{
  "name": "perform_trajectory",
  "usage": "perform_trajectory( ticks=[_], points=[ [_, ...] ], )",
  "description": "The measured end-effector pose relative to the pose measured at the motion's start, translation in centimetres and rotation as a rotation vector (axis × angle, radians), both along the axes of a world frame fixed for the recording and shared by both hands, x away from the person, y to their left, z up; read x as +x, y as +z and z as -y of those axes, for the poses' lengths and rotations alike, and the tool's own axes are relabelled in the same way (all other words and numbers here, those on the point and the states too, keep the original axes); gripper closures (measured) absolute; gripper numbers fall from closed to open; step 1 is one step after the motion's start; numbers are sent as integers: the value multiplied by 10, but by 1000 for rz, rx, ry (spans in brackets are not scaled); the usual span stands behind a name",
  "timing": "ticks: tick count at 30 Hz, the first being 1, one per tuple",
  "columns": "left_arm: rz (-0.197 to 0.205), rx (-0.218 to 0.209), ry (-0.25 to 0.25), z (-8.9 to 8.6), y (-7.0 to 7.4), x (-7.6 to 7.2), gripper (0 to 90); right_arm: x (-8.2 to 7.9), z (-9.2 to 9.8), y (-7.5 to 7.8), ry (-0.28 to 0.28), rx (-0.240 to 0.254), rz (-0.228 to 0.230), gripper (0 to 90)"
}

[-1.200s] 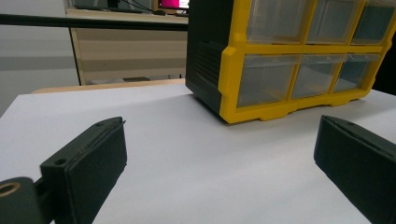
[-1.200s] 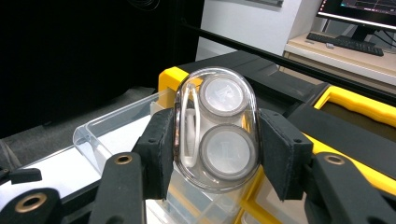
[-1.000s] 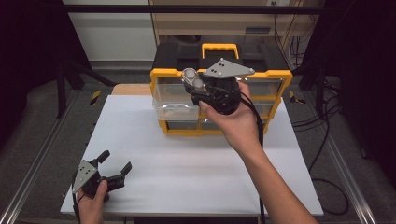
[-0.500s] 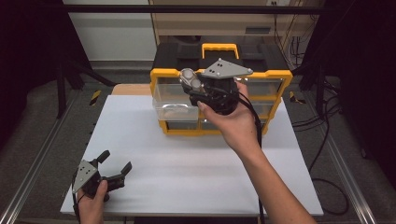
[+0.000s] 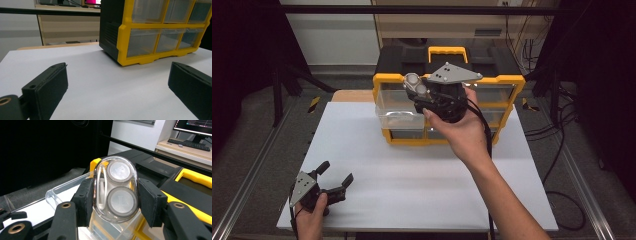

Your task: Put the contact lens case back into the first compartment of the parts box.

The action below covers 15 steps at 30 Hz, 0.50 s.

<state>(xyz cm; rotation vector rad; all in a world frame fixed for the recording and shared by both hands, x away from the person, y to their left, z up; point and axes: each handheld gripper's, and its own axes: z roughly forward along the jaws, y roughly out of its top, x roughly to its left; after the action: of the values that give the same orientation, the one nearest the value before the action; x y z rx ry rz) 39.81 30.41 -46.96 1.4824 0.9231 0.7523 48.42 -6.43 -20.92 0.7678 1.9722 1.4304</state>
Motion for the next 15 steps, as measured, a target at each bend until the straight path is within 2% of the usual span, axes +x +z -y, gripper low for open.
perform_trajectory(
  ticks=[15],
  points=[
    [0, 1, 0, 0, 0, 0, 25, -2, -5, 0, 12, 1, -1, 492]
  ],
)
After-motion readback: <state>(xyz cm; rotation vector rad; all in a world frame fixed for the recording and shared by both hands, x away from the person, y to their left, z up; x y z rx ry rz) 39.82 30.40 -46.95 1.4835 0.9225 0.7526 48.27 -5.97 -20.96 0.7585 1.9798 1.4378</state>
